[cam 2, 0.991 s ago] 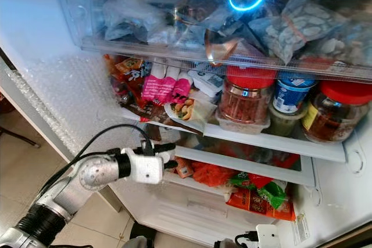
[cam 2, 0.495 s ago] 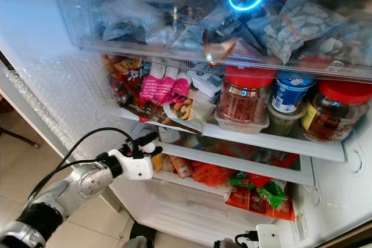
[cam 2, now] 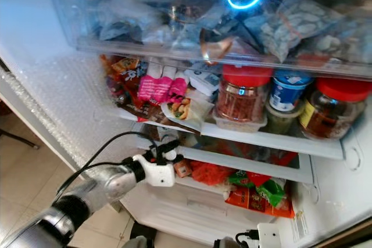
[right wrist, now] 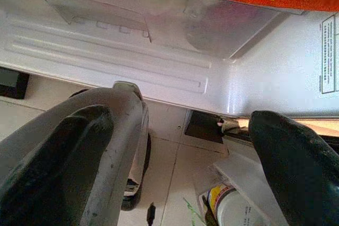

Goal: Restocking fridge

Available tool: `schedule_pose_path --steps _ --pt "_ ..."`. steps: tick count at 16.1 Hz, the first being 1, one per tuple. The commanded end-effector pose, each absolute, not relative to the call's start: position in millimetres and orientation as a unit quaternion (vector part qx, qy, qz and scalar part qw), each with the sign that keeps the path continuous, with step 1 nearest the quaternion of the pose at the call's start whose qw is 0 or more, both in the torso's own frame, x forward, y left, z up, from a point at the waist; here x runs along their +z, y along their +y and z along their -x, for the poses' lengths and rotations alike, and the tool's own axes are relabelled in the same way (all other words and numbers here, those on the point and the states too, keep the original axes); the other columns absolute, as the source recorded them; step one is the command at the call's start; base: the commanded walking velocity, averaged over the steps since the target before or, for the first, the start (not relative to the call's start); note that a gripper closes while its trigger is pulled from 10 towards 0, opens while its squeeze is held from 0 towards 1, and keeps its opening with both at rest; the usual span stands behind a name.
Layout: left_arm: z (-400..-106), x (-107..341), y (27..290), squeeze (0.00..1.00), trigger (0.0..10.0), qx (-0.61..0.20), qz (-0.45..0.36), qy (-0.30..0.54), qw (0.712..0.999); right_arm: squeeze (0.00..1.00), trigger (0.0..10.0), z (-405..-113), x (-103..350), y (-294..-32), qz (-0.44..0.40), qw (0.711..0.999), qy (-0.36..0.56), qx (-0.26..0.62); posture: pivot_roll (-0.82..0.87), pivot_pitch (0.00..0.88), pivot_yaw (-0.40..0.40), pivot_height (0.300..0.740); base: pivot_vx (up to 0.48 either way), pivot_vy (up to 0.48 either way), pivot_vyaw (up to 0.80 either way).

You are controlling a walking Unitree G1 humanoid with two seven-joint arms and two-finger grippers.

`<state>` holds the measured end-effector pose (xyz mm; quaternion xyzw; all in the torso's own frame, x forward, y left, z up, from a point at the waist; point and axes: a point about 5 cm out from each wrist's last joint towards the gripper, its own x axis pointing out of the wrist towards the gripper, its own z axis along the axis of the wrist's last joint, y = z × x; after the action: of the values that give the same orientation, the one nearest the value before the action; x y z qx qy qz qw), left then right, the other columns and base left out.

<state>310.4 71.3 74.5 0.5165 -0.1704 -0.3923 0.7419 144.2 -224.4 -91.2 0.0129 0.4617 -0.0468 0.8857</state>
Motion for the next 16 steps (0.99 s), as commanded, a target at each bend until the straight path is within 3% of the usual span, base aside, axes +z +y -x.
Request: schedule_pose_path --steps 1,5,12,13,14,16 --pt "-313.2 66.4 75.3 0.0 10.0 -0.389 -0.545 -0.148 0.728 0.0 10.0 -116.6 -103.6 -215.8 -0.021 0.858 0.512 -0.045 0.0 0.047 0.077 0.65 0.0 0.0 0.0" --pt "-330.3 61.8 82.3 0.0 10.0 -0.342 -0.617 -0.102 0.701 0.0 10.0 -114.6 -104.2 -215.6 -0.024 0.857 0.512 -0.052 -0.02 0.058 0.085 0.65 0.0 0.0 0.0" --pt "-332.4 59.1 79.5 0.0 10.0 -0.345 -0.636 -0.095 0.684 0.0 10.0 -113.1 -104.6 -215.7 -0.024 0.857 0.513 -0.053 -0.02 0.064 0.088 0.65 0.0 0.0 0.0" --pt "-339.0 63.4 76.3 0.47 10.0 -0.318 -0.635 -0.078 0.7 0.0 10.0 -111.1 -105.2 -215.3 -0.026 0.856 0.514 -0.057 -0.05 0.074 0.094 0.65 0.0 0.0 0.0" --pt "-341.5 65.5 74.7 1.0 10.0 -0.309 -0.632 -0.072 0.707 0.0 10.0 -110.3 -105.4 -215.2 -0.027 0.855 0.514 -0.058 -0.05 0.073 0.094 0.65 0.0 0.0 0.0" --pt "-344.8 71.2 69.2 1.0 10.0 -0.303 -0.632 -0.081 0.709 0.0 10.0 -109.6 -105.6 -215.2 -0.027 0.855 0.515 -0.059 -0.05 0.072 0.094 0.65 0.0 0.0 0.0"
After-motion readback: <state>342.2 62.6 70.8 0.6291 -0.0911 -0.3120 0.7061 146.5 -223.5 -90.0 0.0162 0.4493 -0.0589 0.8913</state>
